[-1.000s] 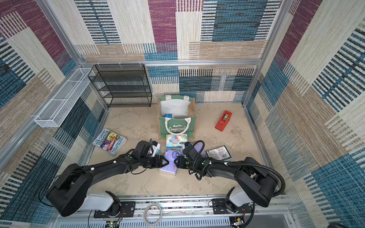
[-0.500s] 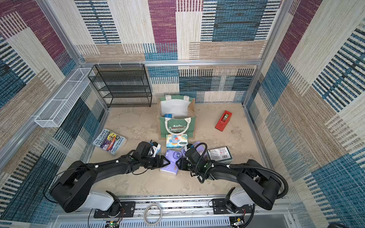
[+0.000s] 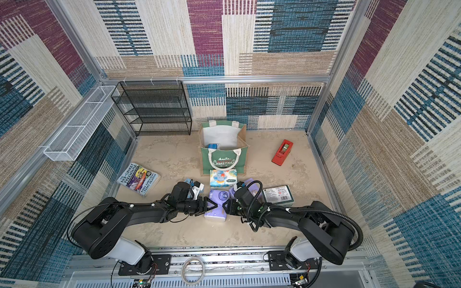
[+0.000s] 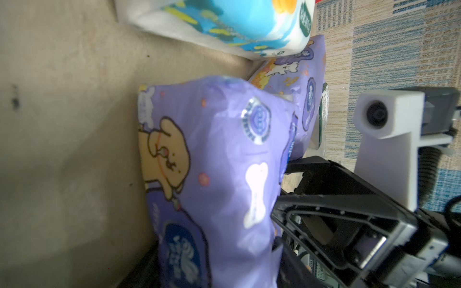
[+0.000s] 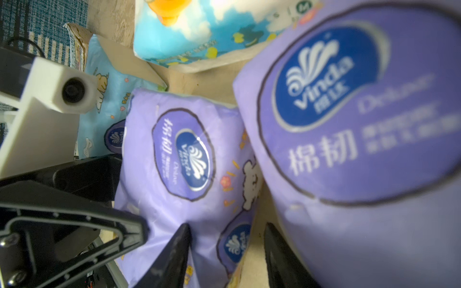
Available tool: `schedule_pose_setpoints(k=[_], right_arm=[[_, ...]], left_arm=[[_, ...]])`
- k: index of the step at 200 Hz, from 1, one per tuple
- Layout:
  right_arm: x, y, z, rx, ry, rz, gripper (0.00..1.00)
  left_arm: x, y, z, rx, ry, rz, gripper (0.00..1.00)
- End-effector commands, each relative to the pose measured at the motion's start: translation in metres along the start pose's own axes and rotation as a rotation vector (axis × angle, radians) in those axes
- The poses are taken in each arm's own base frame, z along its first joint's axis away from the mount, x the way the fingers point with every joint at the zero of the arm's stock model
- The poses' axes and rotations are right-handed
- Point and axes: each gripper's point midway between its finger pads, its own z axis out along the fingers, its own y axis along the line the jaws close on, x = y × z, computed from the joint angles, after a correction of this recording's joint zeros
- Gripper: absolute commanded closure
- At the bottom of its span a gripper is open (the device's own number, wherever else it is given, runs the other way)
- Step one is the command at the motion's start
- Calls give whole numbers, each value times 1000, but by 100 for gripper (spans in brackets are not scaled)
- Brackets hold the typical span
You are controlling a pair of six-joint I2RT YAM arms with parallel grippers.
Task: Put tissues into the canvas bag
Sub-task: Pick up the pack of facial tissues from the center of the board.
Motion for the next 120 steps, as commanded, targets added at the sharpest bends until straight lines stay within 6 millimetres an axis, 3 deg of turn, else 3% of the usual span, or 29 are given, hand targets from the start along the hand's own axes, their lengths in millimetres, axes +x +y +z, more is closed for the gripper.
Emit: schedule_pose_setpoints(k=[1,51,120], right_arm=[[8,-10,-1,36,24,15,49],[5,-6,-2,21,15,5,50],[3,-6,-3,23,8,6,50]], left_arm=[[-6,-28,-2,131,-18,15,34],[-17,-52,-7,261,-80,26,41],[-19,-58,-11,304,-95,20,51]])
